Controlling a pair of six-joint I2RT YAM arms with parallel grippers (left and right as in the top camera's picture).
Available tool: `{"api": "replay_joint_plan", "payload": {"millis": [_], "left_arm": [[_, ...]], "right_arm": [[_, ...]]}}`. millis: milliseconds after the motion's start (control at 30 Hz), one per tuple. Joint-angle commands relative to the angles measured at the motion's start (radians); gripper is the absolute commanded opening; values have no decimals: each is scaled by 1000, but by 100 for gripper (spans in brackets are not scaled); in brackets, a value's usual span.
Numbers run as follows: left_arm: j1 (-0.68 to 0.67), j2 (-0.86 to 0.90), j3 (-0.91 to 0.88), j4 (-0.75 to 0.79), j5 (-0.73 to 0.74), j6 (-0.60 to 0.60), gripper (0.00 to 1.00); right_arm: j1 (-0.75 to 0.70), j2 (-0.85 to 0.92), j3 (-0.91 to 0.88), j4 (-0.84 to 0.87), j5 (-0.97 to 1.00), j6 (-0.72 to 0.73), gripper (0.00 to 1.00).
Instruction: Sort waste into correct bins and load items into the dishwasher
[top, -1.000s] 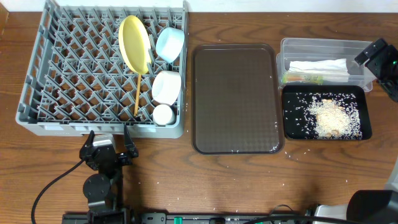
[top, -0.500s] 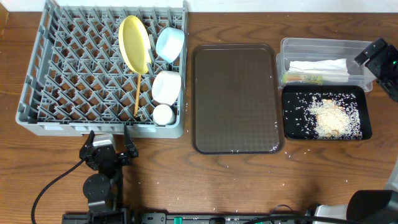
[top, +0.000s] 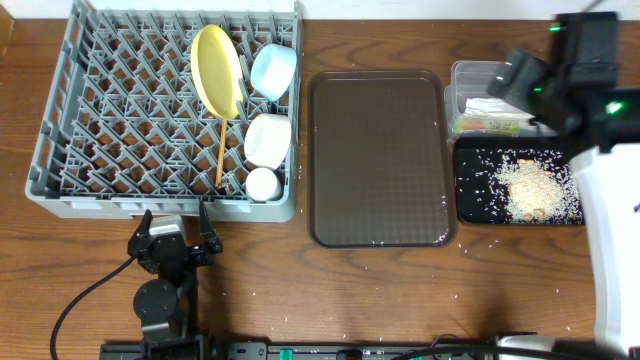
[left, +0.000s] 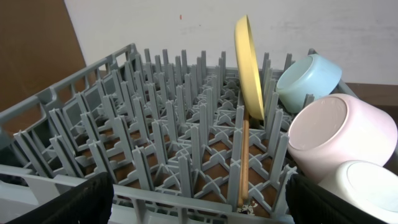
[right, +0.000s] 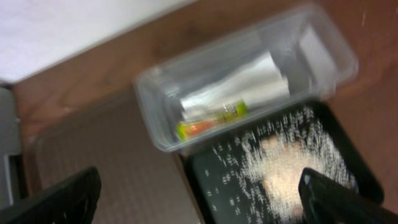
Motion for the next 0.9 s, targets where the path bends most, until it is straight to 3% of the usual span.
{"api": "replay_joint_plan", "payload": {"millis": [0,100,200,267,300,400,567,867], "left_arm": [[5,-6,-30,-15,-24,7,90],[5,-6,-30,-15,-24,7,90],[5,-6,-30,-15,-24,7,90],[5,-6,-30,-15,-24,7,90],[5,-6,-30,-15,-24,7,90],[5,-6,-30,-15,-24,7,90],[5,-6,-30,-15,-23,6,90],[5,-6,-30,-15,-24,7,90]], "right_arm": [[87,-117,-124,141,186,-169,99],[108,-238,-339,382,72,-292,99],[94,-422,-643,604,-248,-491,99],[92,-518,-798,690,-308,-512,99],[92,-620,-966,793,-308,-511,99],[92,-768,-1181,912,-286,-512,99],[69,-1034,-1496,996,-298,-508,99],[-13,-1318,-1659,963,-418,-549,99]]}}
